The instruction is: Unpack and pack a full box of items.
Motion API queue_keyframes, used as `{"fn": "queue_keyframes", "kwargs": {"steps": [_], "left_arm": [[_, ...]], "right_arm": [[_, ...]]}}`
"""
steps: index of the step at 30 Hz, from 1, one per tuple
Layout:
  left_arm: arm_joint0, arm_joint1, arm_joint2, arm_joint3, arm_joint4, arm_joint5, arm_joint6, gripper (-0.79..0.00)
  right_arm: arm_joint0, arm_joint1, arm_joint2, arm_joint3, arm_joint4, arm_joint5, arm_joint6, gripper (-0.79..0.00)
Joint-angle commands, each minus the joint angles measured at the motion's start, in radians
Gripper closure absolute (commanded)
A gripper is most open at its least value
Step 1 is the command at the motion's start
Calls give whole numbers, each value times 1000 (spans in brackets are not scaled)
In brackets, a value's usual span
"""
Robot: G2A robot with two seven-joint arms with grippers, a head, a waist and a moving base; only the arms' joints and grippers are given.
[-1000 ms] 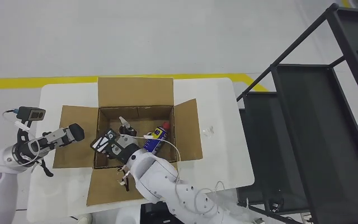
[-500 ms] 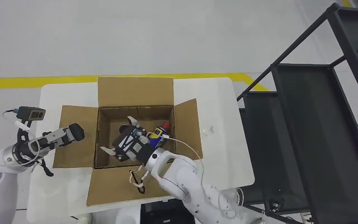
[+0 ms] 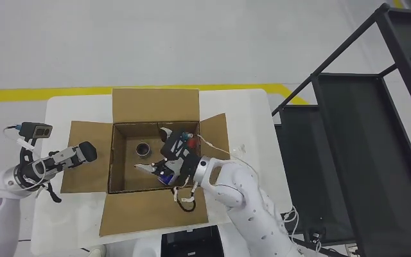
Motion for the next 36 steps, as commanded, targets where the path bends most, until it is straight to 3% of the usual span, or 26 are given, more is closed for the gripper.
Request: {"fn": "queue_keyframes", "kwargs": {"steps": [1,6,10,18,36], "left_arm": [[0,0,0,0,0,0,0,-785],[0,0,0,0,0,0,0,-785],[0,0,0,0,0,0,0,-785],[0,0,0,0,0,0,0,-785],[0,0,0,0,0,0,0,-785]], "right_arm": [[-13,10,49,-17,66,-30,37,-785],[-71,39,137,-45,234,-145,153,-785],[-101,59,207,-52,359,-131,264,-785],[-135,95,291,-70,622,-245,327,-785],[-137,100,299,-73,639,-244,336,-785]]}}
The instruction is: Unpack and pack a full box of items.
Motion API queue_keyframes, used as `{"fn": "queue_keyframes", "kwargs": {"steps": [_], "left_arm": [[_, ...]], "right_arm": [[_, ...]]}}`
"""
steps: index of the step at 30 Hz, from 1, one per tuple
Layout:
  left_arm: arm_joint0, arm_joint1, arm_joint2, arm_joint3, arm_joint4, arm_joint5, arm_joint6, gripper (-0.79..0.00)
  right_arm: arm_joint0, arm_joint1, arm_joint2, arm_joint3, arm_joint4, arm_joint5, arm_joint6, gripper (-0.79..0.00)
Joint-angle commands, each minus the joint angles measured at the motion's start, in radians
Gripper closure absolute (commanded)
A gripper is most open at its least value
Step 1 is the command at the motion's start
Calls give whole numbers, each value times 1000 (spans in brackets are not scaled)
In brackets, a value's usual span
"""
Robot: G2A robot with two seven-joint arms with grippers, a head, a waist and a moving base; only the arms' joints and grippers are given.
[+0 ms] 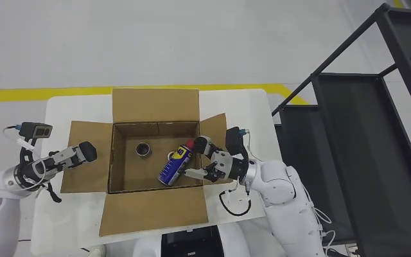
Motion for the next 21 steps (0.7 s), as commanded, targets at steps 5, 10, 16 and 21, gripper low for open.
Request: {"fn": "queue_keyframes", "kwargs": {"steps": [5,10,16,21], "left_arm": [[0,0,0,0,0,0,0,-785],[21,3,-19,-49,46,11,30,-785],[50,15,-80,-33,74,18,-49,-785],[65,31,-141,-15,43,102,-134,-785]], "right_arm": [[-1,0,-2,-2,14,11,-7,-785],[-11,23,24,-37,202,76,109,-785],[-34,65,172,-54,483,158,315,-785],[-46,95,305,-5,667,196,423,-785]]}}
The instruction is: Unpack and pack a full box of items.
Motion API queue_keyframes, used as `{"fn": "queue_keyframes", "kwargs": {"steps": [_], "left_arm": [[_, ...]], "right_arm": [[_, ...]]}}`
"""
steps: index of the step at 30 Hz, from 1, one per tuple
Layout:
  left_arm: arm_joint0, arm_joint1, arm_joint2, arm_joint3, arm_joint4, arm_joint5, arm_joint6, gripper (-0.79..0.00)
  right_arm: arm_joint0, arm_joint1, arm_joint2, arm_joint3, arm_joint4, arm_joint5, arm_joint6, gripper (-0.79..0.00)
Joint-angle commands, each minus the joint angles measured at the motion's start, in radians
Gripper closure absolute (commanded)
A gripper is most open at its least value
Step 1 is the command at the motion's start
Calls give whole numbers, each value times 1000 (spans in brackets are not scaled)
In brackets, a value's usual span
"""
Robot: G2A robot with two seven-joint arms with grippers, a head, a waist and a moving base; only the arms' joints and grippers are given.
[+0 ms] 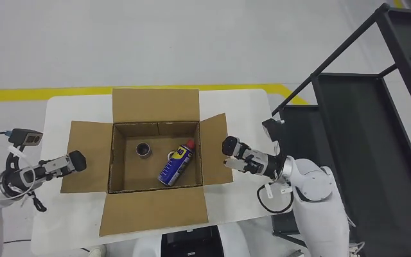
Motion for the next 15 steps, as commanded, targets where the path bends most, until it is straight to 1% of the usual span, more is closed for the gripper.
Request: {"fn": "queue_keyframes", "kwargs": {"steps": [1,2,3,7,15], "left_arm": [[6,7,-21,8,-3,38,-37,-785],[9,11,-26,10,-3,61,-60,-785],[14,17,-25,6,16,61,-60,-785],[28,46,-57,-16,163,54,-53,-785],[28,46,-57,-16,163,54,-53,-785]], "right_arm": [[-2,11,52,25,75,12,38,-785],[-1,16,71,38,95,20,53,-785],[0,20,84,51,110,29,68,-785],[8,34,105,89,117,61,97,-785],[17,40,99,109,128,58,97,-785]]}}
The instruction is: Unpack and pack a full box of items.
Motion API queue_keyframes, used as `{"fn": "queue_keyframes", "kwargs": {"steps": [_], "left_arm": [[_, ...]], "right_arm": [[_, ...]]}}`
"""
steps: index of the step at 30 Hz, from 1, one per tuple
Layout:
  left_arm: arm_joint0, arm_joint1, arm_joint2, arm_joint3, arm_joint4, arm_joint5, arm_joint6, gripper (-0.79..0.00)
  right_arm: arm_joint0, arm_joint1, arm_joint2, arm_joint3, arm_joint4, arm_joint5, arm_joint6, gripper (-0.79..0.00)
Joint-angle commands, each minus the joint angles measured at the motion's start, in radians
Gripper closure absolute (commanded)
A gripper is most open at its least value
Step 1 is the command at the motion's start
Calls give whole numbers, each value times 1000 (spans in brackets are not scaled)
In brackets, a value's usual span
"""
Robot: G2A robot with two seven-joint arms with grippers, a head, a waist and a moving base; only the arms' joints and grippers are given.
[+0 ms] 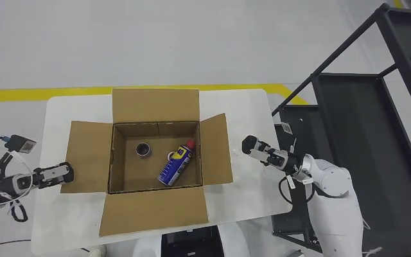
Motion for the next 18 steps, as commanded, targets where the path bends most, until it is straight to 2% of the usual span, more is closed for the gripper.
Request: {"fn": "queue_keyframes", "kwargs": {"steps": [1,5,7,14,18], "left_arm": [[0,0,0,0,0,0,0,-785],[2,0,4,-3,3,2,3,-785],[8,-2,30,-11,-11,8,6,-785],[-25,7,-13,141,-25,-24,27,-785],[-25,11,-45,179,-61,-43,43,-785]], "right_arm": [[0,0,0,0,0,0,0,-785],[0,0,0,0,0,0,0,-785],[-2,1,-11,2,-6,20,-18,-785],[15,9,-39,42,29,65,-85,-785],[27,15,-49,65,58,60,-89,-785]]}}
